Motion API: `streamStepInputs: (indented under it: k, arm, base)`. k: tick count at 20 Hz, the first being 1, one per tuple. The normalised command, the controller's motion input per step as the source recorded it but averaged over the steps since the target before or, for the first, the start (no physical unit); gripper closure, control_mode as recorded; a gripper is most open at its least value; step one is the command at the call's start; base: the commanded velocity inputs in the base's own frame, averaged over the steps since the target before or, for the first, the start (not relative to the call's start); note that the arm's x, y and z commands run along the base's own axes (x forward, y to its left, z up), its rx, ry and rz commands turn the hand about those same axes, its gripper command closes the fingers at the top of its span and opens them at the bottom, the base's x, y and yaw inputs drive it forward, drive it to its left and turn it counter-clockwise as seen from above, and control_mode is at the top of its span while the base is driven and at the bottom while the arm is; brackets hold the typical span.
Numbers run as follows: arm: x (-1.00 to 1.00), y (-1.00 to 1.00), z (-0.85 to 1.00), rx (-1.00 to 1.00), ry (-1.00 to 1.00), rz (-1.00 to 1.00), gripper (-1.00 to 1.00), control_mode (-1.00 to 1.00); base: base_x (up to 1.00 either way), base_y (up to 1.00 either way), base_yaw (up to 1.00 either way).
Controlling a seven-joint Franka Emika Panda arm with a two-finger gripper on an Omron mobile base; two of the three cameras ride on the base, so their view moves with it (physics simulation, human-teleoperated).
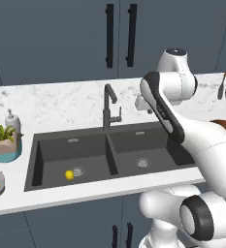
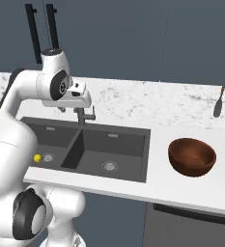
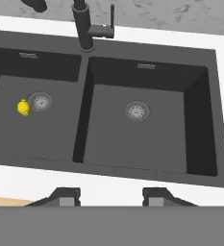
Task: Pick the lemon from the sink and place it in the bowl. Then pick the bowl and place it in the microwave. Then close the microwave door and press the start button.
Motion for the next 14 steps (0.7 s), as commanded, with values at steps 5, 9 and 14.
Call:
streamStepInputs:
  k: [5,9,14]
  arm:
    - [-0.30,0.23,0.00,-0.06,-0.14,0.00,-1.00,-1.00]
    - [-0.23,0.86,-0.15,-0.28,-0.12,0.00,-1.00,-1.00]
    - [0.15,1.00,-0.39,-0.09,0.15,-0.02,-1.00,-1.00]
  base:
    - [0.00,0.00,0.00]
    - [0.00,0.00,0.00]
    - [0.00,0.00,0.00]
